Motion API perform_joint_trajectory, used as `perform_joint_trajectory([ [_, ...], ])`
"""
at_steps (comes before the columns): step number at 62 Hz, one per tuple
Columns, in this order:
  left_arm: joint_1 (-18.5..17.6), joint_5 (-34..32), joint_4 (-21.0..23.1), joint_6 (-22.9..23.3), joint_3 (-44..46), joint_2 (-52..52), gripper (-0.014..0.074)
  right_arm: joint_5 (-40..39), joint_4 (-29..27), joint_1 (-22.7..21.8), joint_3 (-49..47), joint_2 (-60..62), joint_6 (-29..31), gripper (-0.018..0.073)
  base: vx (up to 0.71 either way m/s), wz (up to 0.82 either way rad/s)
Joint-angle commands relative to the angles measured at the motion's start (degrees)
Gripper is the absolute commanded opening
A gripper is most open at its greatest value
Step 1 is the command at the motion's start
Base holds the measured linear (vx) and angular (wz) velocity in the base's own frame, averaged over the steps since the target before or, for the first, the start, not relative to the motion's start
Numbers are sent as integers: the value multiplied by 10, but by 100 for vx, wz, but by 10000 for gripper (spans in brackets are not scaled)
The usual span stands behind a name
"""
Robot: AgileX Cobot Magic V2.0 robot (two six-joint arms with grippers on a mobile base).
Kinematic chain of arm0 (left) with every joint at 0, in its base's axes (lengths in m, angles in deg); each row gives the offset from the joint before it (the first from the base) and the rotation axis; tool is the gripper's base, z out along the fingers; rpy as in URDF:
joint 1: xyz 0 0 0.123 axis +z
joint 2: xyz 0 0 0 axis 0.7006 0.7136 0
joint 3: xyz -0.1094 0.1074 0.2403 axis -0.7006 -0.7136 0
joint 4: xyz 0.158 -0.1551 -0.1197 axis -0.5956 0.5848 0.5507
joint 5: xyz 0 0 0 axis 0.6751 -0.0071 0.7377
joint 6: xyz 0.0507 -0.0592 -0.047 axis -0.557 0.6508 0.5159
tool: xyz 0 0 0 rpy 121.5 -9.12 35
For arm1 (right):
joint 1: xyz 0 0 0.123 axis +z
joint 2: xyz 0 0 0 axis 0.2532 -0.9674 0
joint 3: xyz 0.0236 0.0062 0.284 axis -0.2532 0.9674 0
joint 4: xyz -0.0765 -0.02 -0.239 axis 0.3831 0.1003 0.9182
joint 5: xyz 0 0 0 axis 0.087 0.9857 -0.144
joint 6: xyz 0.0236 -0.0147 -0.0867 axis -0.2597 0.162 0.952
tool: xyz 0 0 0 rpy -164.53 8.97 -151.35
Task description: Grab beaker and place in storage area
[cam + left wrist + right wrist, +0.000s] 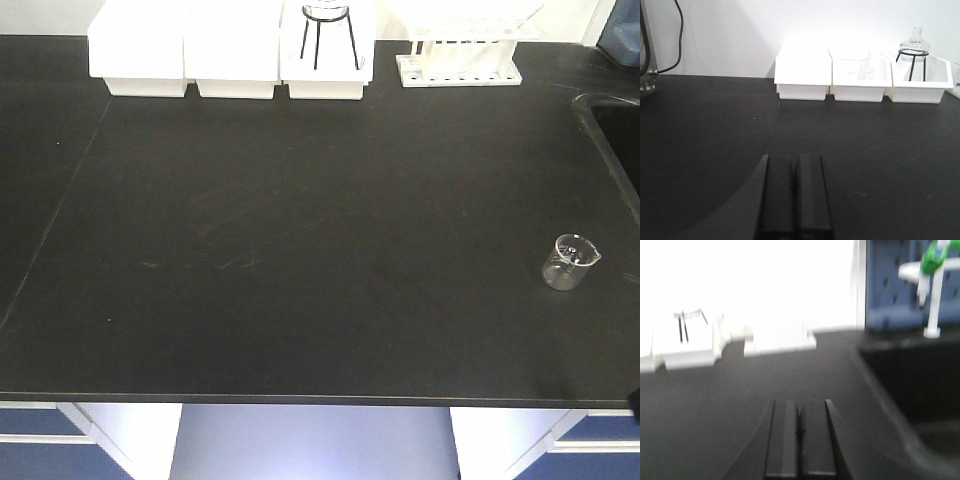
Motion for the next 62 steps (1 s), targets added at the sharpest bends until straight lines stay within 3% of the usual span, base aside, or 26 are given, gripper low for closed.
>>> perform_joint_trajectory([
  [1, -4, -50, 3, 3, -13, -10, -8, -130, 9, 1, -6, 6, 10, 0, 0, 0],
  [4, -4, -50, 3, 3, -13, -10, -8, -127, 14, 1, -21, 5, 18, 0, 0, 0],
  [11, -4, -50, 3, 3, -13, -10, -8, -21, 67, 1, -103, -34, 54, 0, 0, 0],
  [15, -4, -50, 3, 3, -13, -10, -8, -1, 95, 1, -161, -94, 74, 0, 0, 0],
  [23, -4, -50, 3, 3, -13, -10, -8, -21, 119, 17, -260, -231, 74, 0, 0, 0],
  [36, -4, -50, 3, 3, -13, -10, -8, -61, 102, 26, -360, -400, 65, 0, 0, 0],
  [53, -4, -50, 3, 3, -13, -10, -8, -120, 103, 26, -366, -439, 37, 6, 0, 0],
  [62, -4, -50, 3, 3, -13, -10, -8, -122, 104, 26, -366, -439, 37, 64, 0, 0],
])
